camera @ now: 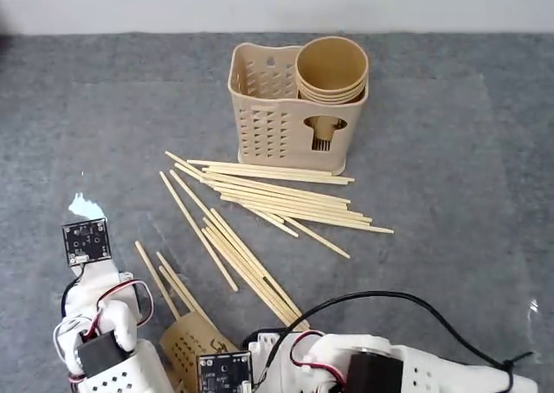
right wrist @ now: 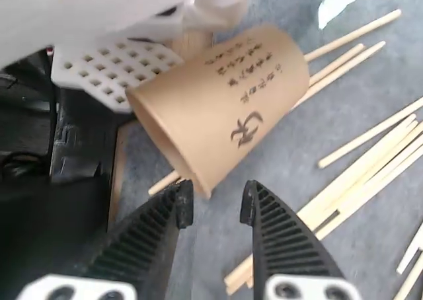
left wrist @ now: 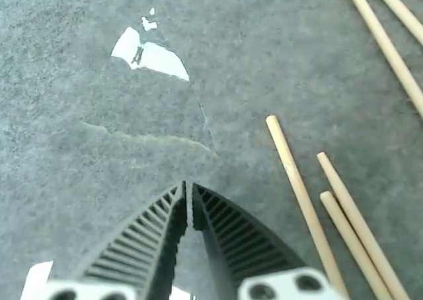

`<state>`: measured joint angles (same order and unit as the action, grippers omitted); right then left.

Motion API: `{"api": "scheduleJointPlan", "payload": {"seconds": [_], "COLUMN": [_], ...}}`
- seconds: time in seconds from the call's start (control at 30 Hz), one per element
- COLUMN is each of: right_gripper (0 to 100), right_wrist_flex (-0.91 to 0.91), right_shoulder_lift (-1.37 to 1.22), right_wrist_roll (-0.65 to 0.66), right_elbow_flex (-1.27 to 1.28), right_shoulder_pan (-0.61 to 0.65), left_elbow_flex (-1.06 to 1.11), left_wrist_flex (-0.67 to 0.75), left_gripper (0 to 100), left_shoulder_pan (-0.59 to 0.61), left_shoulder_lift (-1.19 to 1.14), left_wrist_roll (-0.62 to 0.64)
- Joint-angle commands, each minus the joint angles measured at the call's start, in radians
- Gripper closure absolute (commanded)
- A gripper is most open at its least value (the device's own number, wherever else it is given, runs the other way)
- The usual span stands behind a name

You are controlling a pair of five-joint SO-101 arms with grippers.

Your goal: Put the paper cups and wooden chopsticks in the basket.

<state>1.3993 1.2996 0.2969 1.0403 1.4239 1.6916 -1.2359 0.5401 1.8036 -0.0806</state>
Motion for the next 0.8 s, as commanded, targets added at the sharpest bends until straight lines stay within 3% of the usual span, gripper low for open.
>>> {"api": "scheduleJointPlan", "payload": {"seconds": [0.0, 0.3, 0.43, 0.77], "right_gripper": [86.1, 86.1, 86.1, 86.7], "right_wrist_flex": [-0.053, -0.071, -0.070, -0.186], "right_shoulder_lift": [0.018, -0.185, -0.278, -0.297], "right_wrist_roll": [-0.006, -0.012, -0.015, -0.015], "right_elbow_flex": [0.028, -0.014, -0.058, -0.049], "right_shoulder_pan": [0.007, 0.010, 0.070, 0.077], "left_elbow_flex": [-0.008, -0.008, -0.008, -0.008], "left_wrist_flex": [0.002, 0.002, 0.002, 0.002], "left_gripper": [99, 99, 99, 99], "left_shoulder_pan": [-0.005, -0.005, -0.005, -0.005], "left_shoulder_lift": [0.017, 0.017, 0.017, 0.017], "left_wrist_roll": [-0.002, -0.002, -0.002, -0.005]}}
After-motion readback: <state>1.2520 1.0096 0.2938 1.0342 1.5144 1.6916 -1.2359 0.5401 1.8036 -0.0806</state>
